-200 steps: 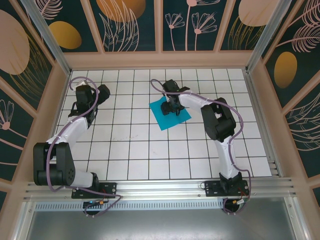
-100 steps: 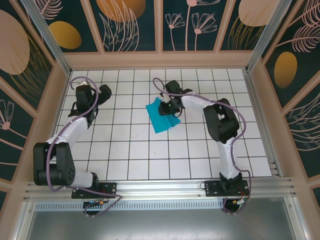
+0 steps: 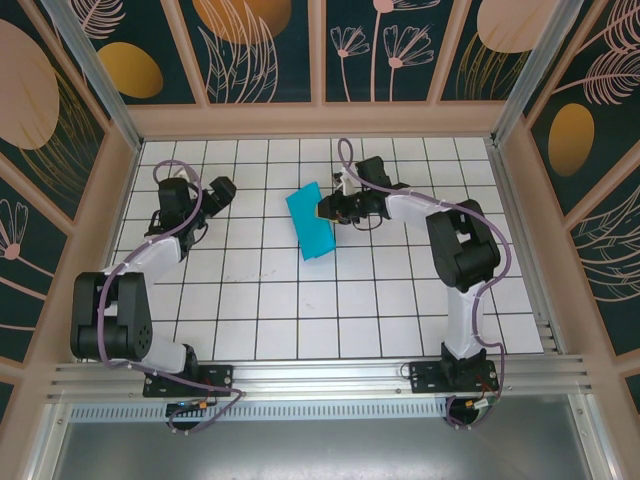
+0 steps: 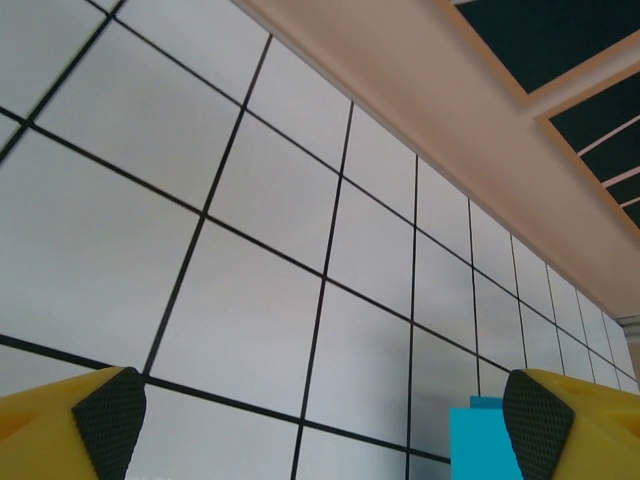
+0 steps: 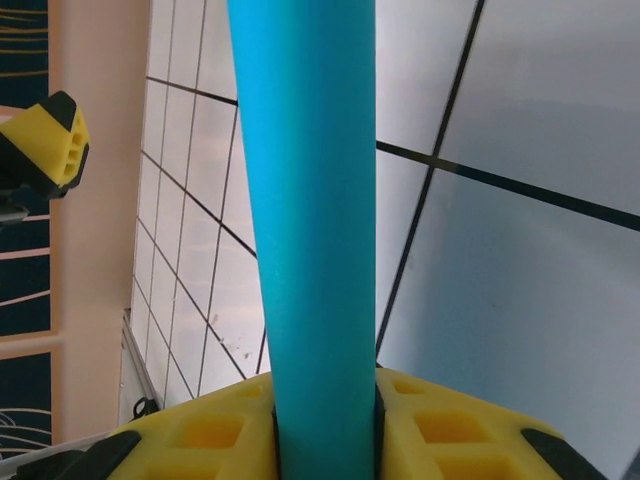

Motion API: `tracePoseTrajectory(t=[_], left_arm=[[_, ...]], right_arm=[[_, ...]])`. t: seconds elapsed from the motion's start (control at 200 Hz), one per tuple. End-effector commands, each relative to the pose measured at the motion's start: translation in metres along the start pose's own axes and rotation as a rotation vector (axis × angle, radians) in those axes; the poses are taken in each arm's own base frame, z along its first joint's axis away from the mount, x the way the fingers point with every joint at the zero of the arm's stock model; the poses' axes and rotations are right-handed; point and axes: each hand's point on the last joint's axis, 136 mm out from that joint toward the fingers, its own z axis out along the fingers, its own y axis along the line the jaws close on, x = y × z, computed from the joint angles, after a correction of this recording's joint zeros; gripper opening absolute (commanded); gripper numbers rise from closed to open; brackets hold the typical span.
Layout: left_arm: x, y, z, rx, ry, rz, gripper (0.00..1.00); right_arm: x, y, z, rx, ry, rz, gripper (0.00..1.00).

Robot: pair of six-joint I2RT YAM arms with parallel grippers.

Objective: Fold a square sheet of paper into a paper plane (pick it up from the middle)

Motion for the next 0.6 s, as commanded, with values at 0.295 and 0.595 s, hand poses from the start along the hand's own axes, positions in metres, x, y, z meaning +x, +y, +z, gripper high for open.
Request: tracePoseTrajectory(t=[0.295,0.595], left_arm=[[0.017,-0.028,0.014,0.081,0.051,0.015,0.94],[0.040,-0.043,0.024,0.120,0.122,0.016,0.92]], right_arm=[[0.001,-0.076,-0.009,0.406,-0.018,-0.012,0.54],[-0.003,-0.086,-0.023,0.491,-0.054,-0.017,0.63]])
